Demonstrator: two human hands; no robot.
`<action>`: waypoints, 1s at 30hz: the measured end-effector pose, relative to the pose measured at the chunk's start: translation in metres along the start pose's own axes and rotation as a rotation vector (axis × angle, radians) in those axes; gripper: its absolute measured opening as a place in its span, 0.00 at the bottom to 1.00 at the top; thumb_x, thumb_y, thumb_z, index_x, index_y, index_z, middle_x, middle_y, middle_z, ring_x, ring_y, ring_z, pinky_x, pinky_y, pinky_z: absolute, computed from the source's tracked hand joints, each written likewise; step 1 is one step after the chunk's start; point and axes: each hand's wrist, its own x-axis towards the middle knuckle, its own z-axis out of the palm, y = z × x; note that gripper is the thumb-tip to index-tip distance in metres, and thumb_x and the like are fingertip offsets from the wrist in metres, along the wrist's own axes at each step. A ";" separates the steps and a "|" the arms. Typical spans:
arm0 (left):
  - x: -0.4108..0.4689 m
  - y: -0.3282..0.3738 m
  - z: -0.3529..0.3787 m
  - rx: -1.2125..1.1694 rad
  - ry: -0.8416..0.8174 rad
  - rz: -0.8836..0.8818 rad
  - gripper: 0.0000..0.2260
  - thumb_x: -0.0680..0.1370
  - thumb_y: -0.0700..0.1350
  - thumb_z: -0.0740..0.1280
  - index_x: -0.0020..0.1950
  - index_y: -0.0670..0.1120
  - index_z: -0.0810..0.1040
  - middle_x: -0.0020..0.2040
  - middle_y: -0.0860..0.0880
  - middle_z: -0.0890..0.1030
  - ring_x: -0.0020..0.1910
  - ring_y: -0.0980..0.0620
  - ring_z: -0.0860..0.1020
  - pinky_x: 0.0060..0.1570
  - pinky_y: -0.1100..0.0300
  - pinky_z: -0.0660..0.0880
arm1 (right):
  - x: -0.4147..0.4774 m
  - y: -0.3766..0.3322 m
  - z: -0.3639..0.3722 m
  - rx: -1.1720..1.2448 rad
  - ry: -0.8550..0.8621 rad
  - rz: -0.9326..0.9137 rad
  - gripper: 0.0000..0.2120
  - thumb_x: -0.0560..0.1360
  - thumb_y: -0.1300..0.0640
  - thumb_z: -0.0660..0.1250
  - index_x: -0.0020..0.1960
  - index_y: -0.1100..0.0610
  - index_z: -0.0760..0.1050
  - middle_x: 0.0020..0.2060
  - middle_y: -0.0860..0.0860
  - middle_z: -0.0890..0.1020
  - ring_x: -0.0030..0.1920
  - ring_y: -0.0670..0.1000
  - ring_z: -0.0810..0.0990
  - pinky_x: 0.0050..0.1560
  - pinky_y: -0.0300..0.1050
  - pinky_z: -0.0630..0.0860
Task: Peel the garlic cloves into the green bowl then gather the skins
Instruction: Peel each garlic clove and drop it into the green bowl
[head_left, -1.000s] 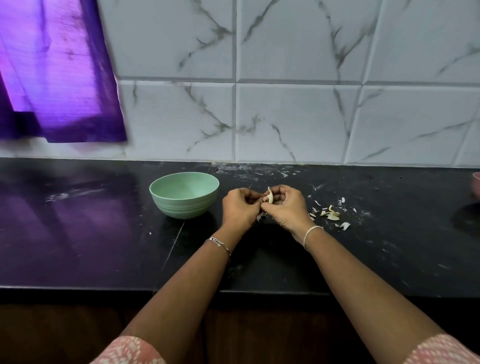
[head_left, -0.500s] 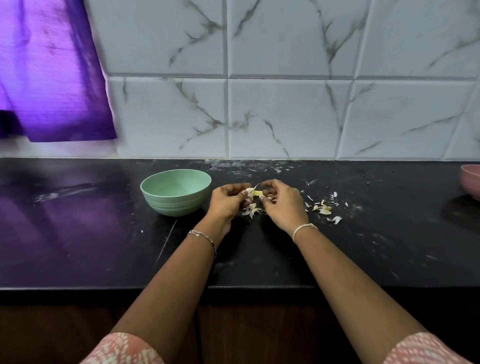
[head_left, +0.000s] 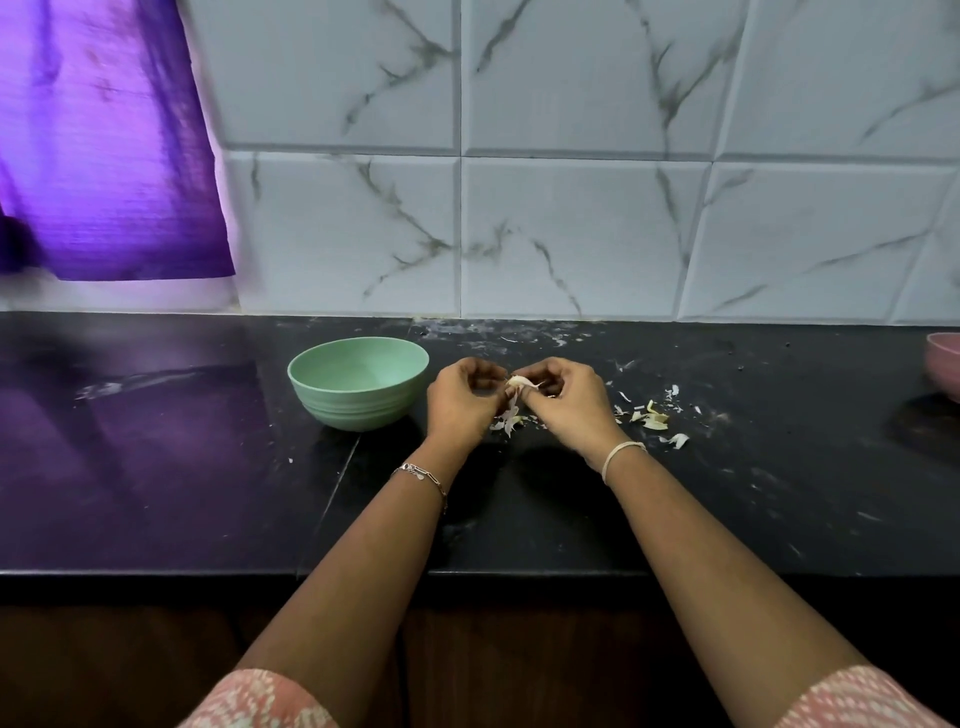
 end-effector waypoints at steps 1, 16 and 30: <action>0.000 0.000 0.000 0.060 0.009 0.023 0.08 0.71 0.37 0.76 0.41 0.47 0.79 0.37 0.50 0.82 0.38 0.53 0.81 0.44 0.60 0.79 | -0.001 -0.002 -0.001 0.089 -0.006 0.033 0.05 0.72 0.63 0.73 0.47 0.55 0.83 0.38 0.50 0.85 0.36 0.45 0.81 0.39 0.38 0.78; -0.003 -0.002 0.000 0.220 -0.026 0.133 0.03 0.76 0.42 0.71 0.47 0.44 0.82 0.35 0.52 0.80 0.34 0.57 0.77 0.38 0.67 0.75 | 0.000 -0.004 -0.035 0.514 0.067 0.215 0.04 0.75 0.68 0.69 0.49 0.63 0.78 0.35 0.54 0.81 0.32 0.46 0.76 0.34 0.35 0.76; 0.007 0.050 0.089 0.041 -0.296 0.188 0.10 0.69 0.40 0.78 0.40 0.49 0.77 0.36 0.49 0.82 0.41 0.51 0.81 0.47 0.56 0.81 | 0.000 0.060 -0.131 -0.060 0.402 0.111 0.07 0.73 0.58 0.72 0.38 0.49 0.78 0.36 0.47 0.83 0.38 0.49 0.81 0.42 0.47 0.79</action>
